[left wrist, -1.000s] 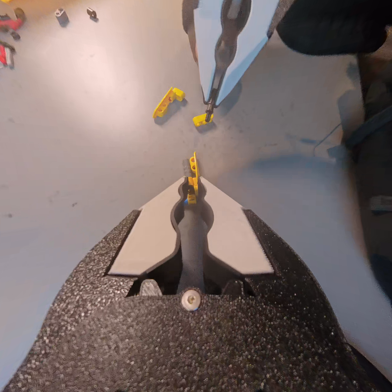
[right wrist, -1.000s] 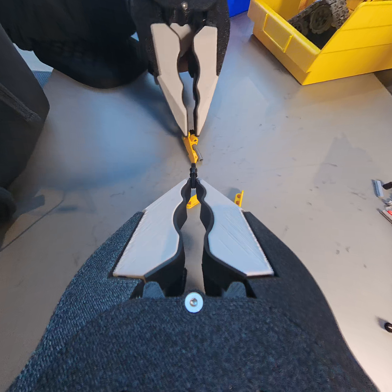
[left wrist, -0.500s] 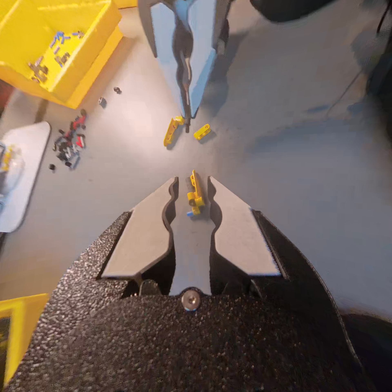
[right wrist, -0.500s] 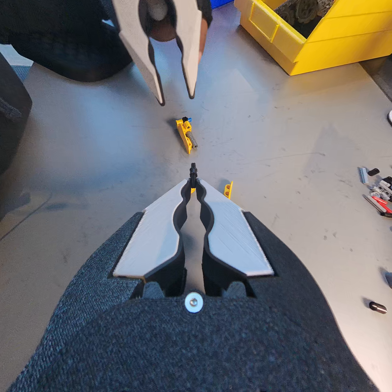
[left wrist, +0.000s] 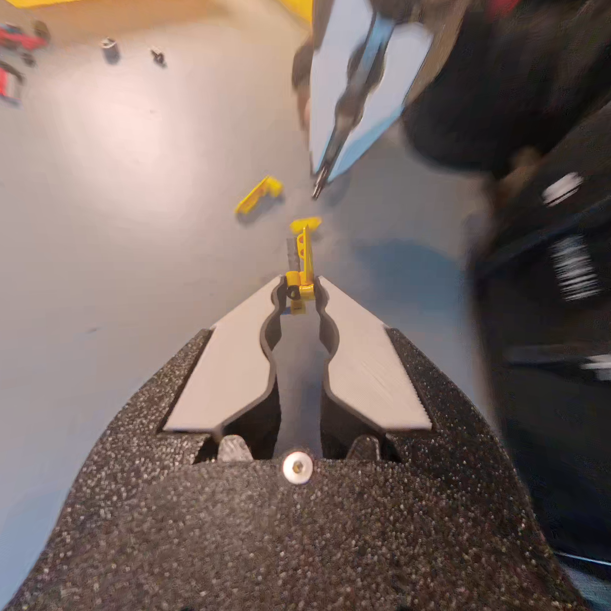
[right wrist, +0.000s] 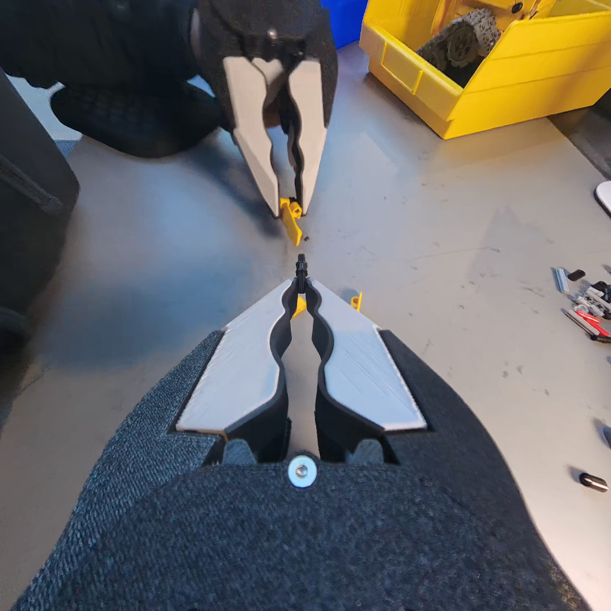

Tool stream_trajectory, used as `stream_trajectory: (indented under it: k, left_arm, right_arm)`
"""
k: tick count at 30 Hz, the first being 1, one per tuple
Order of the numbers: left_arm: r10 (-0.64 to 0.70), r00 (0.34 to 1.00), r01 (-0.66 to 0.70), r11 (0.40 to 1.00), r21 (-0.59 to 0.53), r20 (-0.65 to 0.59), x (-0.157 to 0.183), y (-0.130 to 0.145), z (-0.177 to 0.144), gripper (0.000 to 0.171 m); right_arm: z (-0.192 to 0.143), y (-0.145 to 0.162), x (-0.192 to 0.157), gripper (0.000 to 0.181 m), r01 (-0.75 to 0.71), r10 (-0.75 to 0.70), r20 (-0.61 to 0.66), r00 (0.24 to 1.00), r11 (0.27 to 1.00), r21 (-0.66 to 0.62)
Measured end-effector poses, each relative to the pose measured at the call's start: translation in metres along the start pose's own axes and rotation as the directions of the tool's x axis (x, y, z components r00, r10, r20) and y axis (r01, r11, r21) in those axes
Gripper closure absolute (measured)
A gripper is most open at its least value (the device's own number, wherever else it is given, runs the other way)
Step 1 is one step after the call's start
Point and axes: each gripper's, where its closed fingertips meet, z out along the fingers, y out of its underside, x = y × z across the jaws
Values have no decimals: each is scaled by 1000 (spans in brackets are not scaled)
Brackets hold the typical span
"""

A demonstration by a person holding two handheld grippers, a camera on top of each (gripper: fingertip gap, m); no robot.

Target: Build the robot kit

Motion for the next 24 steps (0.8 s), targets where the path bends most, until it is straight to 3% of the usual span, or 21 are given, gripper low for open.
stream_trajectory:
  k: [1,3,5,7,12,24]
  left_arm:
    - [-135,980,148,986,81,-147,12,-14,-5,156]
    - [-254,876,350,919,178,-410,30,-40,-19,156]
    - [-278,770,463,863,203,-573,41,-53,-30,156]
    - [-286,703,514,837,188,-651,49,-56,-32,156]
    - [-313,648,542,830,132,-694,56,-56,-25,156]
    - [-353,647,509,860,38,-675,67,-40,-12,156]
  right_arm:
    - [-2,-4,-2,177,-4,4,9,1000,1000,23]
    - [-6,-13,-6,177,4,-7,30,1000,998,69]
    - [-13,-24,-9,177,20,-25,42,999,992,126]
    - [-21,-36,-12,177,37,-48,54,997,983,182]
    - [-28,-49,-31,177,103,-127,109,986,974,204]
    - [-19,-33,-43,177,176,-189,145,971,980,93]
